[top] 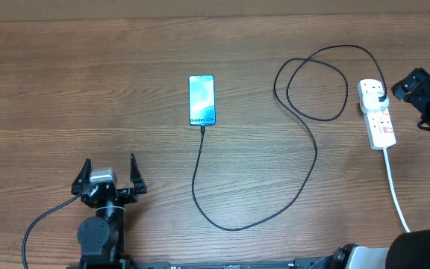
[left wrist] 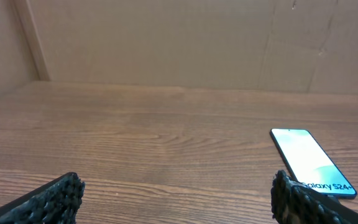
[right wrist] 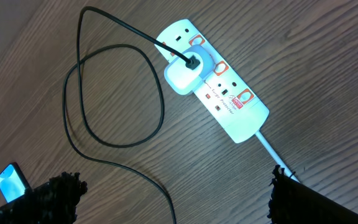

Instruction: Plug charger to phone and switch on socket

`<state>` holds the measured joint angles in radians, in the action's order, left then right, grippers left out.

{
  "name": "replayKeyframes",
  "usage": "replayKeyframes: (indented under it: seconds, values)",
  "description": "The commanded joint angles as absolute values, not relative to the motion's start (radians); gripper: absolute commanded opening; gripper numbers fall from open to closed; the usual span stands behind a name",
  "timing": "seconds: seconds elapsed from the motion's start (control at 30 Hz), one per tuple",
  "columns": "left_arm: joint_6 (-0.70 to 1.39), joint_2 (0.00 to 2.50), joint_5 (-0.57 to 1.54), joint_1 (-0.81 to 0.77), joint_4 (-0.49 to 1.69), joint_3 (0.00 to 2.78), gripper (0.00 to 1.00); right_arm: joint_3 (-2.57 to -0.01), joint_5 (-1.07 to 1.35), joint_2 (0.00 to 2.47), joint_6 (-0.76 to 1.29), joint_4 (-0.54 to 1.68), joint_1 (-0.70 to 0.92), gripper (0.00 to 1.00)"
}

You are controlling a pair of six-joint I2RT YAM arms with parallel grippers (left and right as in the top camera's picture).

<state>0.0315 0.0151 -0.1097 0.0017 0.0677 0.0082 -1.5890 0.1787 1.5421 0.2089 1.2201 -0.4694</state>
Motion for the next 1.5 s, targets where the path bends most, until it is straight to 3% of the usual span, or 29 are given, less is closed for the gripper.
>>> replayKeyframes:
  seconds: [0.0,0.83,1.17,1.47]
  values:
    - [0.052,0.004,-0.126,0.000,0.065,0.005,1.00,-1.585,0.176,1.536,0.213,1.216,-0.467,1.00]
    - [0.052,0.004,-0.126,0.000,0.065,0.005,1.00,-1.581,0.192,1.514,0.214,1.147,-0.463,1.00]
    - [0.052,0.004,-0.126,0.000,0.065,0.005,1.00,-1.512,0.199,1.385,0.213,0.912,-0.391,1.00]
    - [0.052,0.004,-0.126,0.000,0.065,0.005,1.00,-1.270,0.200,1.217,0.213,0.558,-0.328,1.00]
